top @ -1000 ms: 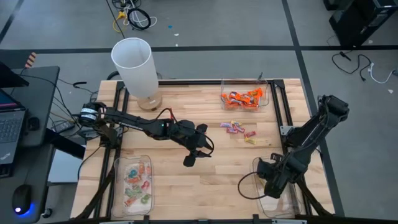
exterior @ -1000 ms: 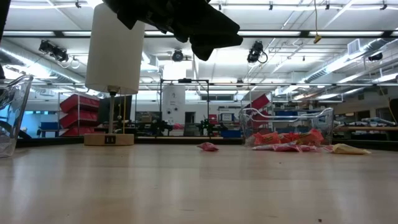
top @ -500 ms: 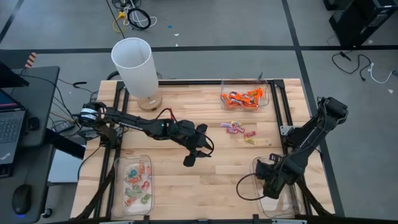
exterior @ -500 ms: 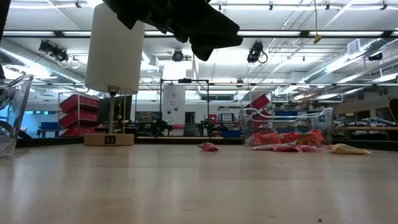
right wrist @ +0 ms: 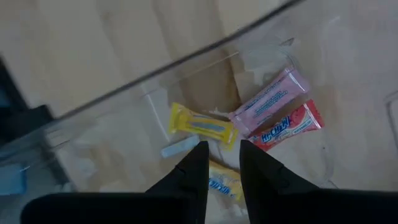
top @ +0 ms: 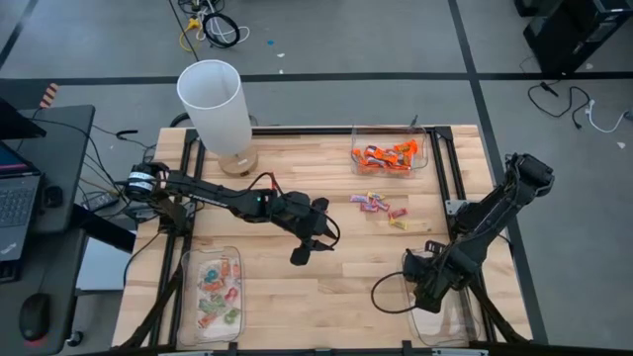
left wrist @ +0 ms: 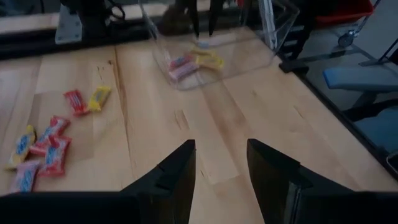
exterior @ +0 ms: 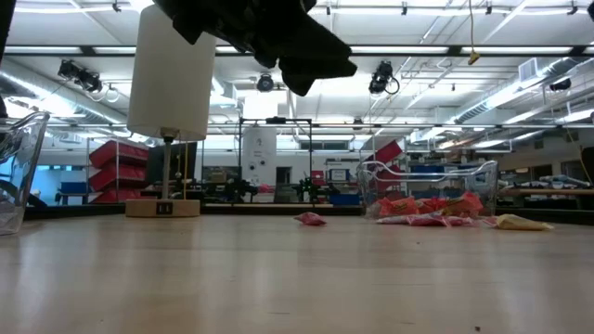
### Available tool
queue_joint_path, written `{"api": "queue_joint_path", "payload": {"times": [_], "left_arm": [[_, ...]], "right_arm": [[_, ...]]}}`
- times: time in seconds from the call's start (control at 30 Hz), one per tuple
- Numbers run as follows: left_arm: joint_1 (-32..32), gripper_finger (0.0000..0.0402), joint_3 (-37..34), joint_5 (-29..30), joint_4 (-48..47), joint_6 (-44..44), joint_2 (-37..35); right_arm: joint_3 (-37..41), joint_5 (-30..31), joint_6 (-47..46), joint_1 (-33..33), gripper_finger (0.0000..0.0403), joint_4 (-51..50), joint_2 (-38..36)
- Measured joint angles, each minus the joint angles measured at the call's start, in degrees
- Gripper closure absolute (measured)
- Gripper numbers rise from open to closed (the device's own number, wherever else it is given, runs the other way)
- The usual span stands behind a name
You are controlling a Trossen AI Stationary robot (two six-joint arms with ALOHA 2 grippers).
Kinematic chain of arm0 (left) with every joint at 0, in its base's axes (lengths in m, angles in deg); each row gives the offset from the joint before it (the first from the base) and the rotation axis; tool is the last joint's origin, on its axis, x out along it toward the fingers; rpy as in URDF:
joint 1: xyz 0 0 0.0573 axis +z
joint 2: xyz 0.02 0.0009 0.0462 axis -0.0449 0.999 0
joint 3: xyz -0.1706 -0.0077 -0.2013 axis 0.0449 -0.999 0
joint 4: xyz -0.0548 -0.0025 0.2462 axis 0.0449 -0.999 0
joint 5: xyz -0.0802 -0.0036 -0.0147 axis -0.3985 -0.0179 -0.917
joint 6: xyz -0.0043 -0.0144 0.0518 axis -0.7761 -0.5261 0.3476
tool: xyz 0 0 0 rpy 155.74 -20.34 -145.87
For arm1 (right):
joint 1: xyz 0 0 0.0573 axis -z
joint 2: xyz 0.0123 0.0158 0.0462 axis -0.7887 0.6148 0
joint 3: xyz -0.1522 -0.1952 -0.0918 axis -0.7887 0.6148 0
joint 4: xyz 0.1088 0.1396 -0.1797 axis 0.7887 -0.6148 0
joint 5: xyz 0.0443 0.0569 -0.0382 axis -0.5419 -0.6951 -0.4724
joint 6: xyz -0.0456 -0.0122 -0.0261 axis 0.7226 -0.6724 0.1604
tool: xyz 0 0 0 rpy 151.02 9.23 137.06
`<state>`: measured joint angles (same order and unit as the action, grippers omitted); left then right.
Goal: Sort candy
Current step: Put the red candy into the bottom right transparent bin
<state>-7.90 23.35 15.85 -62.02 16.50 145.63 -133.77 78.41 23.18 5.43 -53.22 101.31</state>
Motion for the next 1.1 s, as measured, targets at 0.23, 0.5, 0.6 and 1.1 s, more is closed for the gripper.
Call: {"api": "queue_joint_path", "payload": {"times": [0.23, 0.5, 0.6, 1.1], "left_arm": [[0.0, 0.0254, 0.0, 8.9, -5.1, -2.1, 0.0], [0.8, 0.0254, 0.0, 25.7, -11.1, -5.2, 0.0], [1.7, 0.0254, 0.0, 25.9, -12.1, -5.1, 0.0], [8.3, 0.0254, -0.1, 25.1, -20.4, -4.2, 4.6]], "right_arm": [[-9.3, 3.3, 0.0, 0.0, 0.0334, -9.9, -0.2], [-21.1, 11.4, 1.5, 0.0, 0.0334, -21.1, -0.2], [-25.7, 14.8, 1.6, 0.3, 0.0334, -25.3, -0.2], [-36.8, 22.7, 8.8, 4.1, 0.0334, -28.2, -0.2]]}}
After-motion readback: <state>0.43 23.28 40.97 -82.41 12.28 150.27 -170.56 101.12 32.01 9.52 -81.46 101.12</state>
